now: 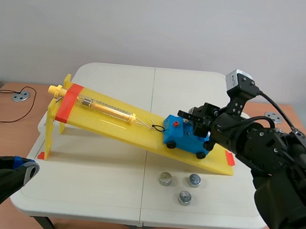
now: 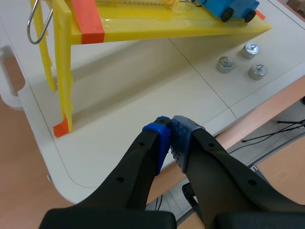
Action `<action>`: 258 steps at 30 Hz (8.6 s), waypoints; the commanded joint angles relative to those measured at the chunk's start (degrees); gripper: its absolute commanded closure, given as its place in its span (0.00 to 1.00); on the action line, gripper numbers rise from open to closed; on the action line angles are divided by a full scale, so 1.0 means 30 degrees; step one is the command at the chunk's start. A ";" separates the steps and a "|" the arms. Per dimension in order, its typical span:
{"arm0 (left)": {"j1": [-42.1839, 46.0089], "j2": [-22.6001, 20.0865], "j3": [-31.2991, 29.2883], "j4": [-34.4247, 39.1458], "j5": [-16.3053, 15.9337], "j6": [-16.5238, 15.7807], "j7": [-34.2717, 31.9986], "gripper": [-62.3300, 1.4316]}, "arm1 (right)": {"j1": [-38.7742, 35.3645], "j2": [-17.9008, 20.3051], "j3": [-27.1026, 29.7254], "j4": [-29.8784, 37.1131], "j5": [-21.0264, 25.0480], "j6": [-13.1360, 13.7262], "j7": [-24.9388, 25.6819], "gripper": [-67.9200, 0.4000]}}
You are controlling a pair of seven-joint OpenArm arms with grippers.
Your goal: Place the four metal weights on the blue cart on the ramp.
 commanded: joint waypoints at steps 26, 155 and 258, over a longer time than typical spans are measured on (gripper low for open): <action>-0.0372 -0.0138 -0.0146 0.0612 -0.0576 -0.0124 -0.1581 0.93 | 0.1574 -0.0058 -0.0102 0.0794 0.0867 -0.0444 0.4269 0.99; -0.0583 -0.0182 -0.0146 0.0619 -0.0576 -0.0415 -0.1581 0.93 | -0.4437 0.3920 -0.4787 0.3781 -0.6834 0.1894 0.4466 0.51; -0.0583 -0.0182 -0.0146 0.0619 -0.0576 -0.0474 -0.1581 0.93 | -0.8524 0.6003 -0.4320 0.9755 -0.4779 0.0576 0.2776 0.98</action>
